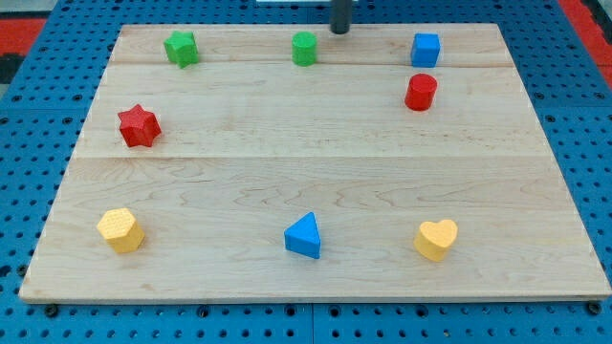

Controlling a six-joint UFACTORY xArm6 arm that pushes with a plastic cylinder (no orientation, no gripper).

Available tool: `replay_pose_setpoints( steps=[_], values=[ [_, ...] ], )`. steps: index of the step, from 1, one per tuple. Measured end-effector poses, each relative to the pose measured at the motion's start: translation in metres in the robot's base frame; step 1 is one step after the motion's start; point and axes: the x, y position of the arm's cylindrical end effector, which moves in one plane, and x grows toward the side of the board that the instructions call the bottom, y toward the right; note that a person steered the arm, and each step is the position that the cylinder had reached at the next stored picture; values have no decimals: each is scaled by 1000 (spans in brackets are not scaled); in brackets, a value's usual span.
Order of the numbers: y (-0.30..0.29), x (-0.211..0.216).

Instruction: Push the green circle above the red circle

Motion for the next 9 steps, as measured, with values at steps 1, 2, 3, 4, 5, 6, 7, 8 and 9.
replay_pose_setpoints(
  steps=[1, 2, 3, 4, 5, 6, 7, 8, 9],
  values=[
    [-1, 0],
    [-1, 0],
    [-1, 18],
    [-1, 30],
    [1, 34],
    [5, 46],
    [-2, 4],
    [-78, 3],
    [-73, 62]
  ],
)
